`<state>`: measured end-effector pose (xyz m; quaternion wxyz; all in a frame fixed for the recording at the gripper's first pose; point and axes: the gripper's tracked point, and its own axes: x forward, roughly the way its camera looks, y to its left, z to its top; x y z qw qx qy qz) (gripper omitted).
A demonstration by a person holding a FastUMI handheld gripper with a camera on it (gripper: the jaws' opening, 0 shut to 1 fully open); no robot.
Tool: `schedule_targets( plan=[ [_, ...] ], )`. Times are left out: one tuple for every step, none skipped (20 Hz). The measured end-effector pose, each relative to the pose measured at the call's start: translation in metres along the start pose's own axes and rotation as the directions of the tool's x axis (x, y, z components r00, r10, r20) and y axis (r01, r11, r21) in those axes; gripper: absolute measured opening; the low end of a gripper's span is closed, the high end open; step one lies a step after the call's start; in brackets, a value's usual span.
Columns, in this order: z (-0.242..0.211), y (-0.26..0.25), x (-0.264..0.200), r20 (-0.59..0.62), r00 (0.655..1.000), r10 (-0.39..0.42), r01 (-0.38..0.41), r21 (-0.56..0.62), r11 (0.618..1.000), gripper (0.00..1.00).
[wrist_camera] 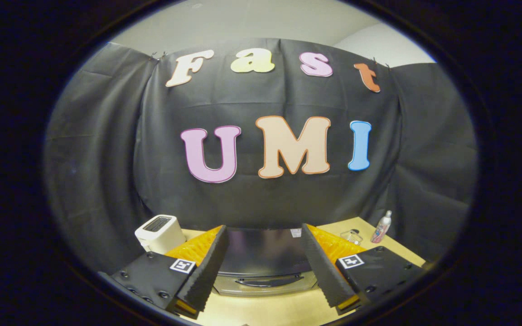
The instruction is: Open the toaster oven, put the food inside, and close the toaster oven door.
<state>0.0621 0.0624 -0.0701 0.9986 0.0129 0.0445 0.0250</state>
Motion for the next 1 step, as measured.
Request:
schedule_targets(
  plan=[
    [0.0019, 0.0066, -0.0013, 0.008, 1.0, 0.016, -0.016, 0.002, 1.0, 0.98]
  ],
)
